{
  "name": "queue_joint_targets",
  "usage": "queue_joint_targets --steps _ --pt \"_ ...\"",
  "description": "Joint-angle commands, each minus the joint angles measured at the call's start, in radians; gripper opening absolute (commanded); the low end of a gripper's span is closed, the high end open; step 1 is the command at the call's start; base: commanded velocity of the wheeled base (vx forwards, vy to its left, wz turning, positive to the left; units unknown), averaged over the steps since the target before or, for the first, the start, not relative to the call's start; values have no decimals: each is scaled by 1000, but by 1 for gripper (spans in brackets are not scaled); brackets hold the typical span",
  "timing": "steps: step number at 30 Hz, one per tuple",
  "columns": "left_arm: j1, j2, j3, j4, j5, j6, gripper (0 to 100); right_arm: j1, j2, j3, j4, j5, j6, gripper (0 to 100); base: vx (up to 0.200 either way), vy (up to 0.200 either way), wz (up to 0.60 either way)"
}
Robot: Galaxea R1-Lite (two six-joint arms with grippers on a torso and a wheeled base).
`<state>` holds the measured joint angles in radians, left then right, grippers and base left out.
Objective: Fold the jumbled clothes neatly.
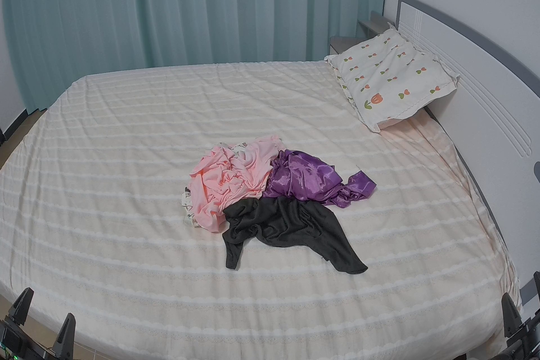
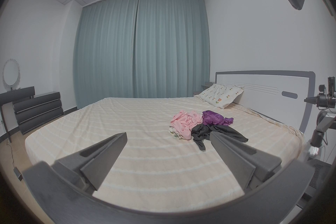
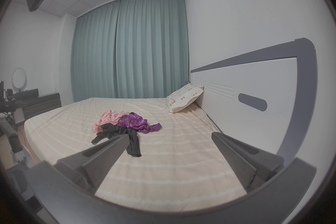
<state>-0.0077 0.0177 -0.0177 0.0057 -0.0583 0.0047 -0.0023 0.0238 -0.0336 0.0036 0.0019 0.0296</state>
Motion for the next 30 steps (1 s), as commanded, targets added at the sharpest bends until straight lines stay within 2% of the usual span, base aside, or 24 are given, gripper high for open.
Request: queue_joint_targets --steps 1,2,3,5,8,9,11,20,30 --pt "-2 -10 18 0 0 3 100 -1 252 -348 73 66 127 100 0 0 0" --pt "0 -10 18 0 0 1 100 2 278 -350 90 84 107 100 0 0 0" --pt "0 -10 18 0 0 1 100 12 357 -336 104 135 79 100 0 0 0" --pt "0 -10 18 0 0 1 100 18 482 -305 88 190 98 100 0 0 0" --pt "-2 -10 18 0 0 3 100 19 568 -295 61 211 124 100 0 0 0" --pt "-2 -10 18 0 -2 6 100 28 734 -287 -37 242 151 100 0 0 0" --pt "0 -10 18 0 -2 6 100 56 875 -289 -116 282 159 100 0 0 0" --pt "-2 -10 18 -3 0 8 100 147 1386 -319 -361 288 179 100 0 0 0" --pt "-2 -10 16 -1 0 8 100 171 1789 -373 -625 277 179 100 0 0 0"
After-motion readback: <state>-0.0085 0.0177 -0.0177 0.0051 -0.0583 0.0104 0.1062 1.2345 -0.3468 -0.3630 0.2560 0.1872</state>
